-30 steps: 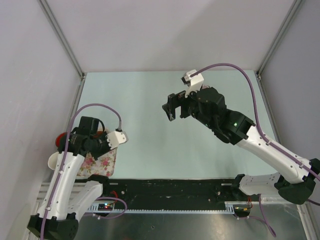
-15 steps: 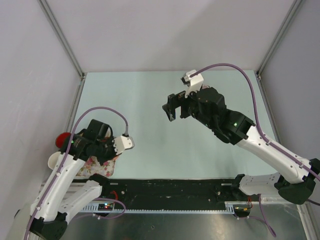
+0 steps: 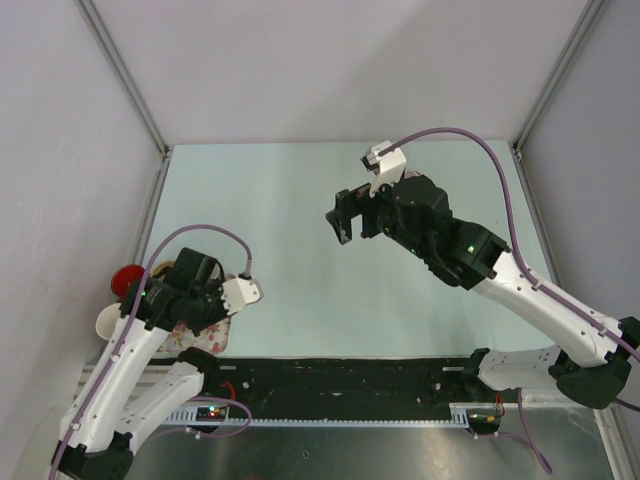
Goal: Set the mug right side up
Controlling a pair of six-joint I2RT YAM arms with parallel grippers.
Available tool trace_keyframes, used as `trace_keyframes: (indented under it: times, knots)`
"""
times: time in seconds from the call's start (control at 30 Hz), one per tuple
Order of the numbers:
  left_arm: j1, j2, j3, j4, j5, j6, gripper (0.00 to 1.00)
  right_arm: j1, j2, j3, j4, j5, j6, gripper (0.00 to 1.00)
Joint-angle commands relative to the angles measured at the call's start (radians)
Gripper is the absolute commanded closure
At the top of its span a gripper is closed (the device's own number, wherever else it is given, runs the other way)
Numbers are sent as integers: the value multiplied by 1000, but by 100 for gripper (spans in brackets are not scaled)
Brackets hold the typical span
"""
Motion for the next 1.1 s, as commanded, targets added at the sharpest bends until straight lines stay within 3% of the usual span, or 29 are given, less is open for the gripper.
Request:
trace_keyframes:
  times: [0.0, 0.3, 0.57, 0.63, 0.77, 0.9, 1.07]
  knots:
    - [-2, 7, 9, -233, -117, 46, 100, 5, -14, 6, -5, 14, -22, 1]
    - [-1, 5, 79, -232, -57, -92, 100, 5, -31, -10, -9, 6, -11, 1]
    - [0, -58, 110, -232, 38, -107, 100, 34, 160, -13, 125, -348, 110, 1]
    - [0, -61, 120, -233, 59, -99, 100, 42, 209, -32, 202, -558, 36, 4]
    - [0, -62, 175, -233, 136, -85, 100, 36, 208, -269, 581, -892, -136, 6]
    - [-4, -53, 210, -233, 175, -83, 100, 57, 243, -335, 766, -977, -332, 4]
    - [-6, -52, 215, -233, 196, -83, 100, 110, 352, -317, 911, -942, -368, 8]
